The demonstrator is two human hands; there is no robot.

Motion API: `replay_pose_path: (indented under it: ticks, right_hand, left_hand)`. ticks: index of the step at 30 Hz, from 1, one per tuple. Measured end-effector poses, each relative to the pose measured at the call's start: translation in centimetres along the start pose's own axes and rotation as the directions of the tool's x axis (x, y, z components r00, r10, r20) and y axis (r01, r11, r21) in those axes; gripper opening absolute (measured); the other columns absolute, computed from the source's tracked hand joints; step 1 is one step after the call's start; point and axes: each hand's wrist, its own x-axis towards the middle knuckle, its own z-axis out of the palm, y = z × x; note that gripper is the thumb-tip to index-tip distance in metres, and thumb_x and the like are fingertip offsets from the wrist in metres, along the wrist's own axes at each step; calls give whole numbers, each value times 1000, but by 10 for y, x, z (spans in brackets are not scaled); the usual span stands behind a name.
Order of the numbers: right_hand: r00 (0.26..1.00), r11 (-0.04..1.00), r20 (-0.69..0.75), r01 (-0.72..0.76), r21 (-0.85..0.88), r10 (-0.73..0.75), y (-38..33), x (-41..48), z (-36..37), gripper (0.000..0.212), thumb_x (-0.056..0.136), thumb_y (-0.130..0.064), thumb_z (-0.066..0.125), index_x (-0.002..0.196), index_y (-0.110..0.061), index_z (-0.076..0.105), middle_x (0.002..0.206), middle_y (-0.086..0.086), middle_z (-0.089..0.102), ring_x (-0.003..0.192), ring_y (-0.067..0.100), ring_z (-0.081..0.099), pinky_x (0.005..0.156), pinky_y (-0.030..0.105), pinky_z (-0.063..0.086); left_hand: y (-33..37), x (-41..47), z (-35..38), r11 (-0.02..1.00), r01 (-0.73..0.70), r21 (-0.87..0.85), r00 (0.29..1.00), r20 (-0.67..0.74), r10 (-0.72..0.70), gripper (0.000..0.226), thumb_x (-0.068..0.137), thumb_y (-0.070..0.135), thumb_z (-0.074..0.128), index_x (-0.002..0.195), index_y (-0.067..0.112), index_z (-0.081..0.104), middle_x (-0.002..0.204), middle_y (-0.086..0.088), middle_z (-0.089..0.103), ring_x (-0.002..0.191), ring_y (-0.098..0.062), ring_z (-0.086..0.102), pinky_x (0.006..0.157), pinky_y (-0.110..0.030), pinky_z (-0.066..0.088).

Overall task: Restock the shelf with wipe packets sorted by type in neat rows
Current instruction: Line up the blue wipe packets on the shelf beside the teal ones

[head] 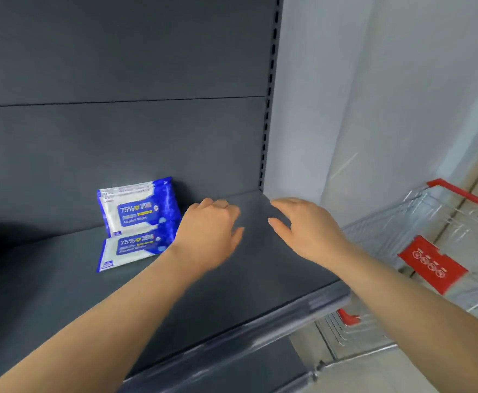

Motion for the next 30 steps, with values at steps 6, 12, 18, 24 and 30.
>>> replay_pose_path:
  ticks: [6,12,18,24,30]
  right_hand:
    - [997,995,-18,-78,-54,77,112,-53,-32,45,96,-33,49,138,-16,49,139,3,53,125,22,50,100,34,42]
    - [984,981,31,-171,-87,175,257,-104,-63,45,97,-33,47,140,-18,47,143,1,50,128,20,48,103,32,39]
    - [953,955,102,-272,-122,285,398,-130,-63,41,96,-37,48,133,-22,55,127,2,62,108,22,61,92,35,49]
    - [902,923,197,-371,-100,384,507,-130,-30,39,97,-32,49,134,-21,54,120,6,66,105,24,62,91,38,50]
    - [826,888,335,-453,-82,453,613,-92,28,31,98,-27,46,121,-13,62,112,7,66,94,24,62,82,34,50]
  left_hand:
    - [117,46,13,987,-150,-49,989,8,151,36,95,43,43,118,20,59,114,0,61,105,-24,55,92,-35,43]
    - [267,98,30,963,-231,-141,973,-29,229,37,95,43,44,118,18,60,116,-2,61,108,-26,54,89,-35,44]
    - [384,148,85,944,-273,-185,956,59,288,37,95,44,42,117,20,60,112,-1,62,103,-23,56,87,-35,45]
    - [451,200,173,944,-254,-212,931,212,298,36,97,43,40,117,20,60,107,0,63,97,-19,57,84,-33,44]
    - [493,269,282,949,-215,-230,883,370,289,34,98,42,40,115,20,60,106,0,63,96,-18,58,85,-34,48]
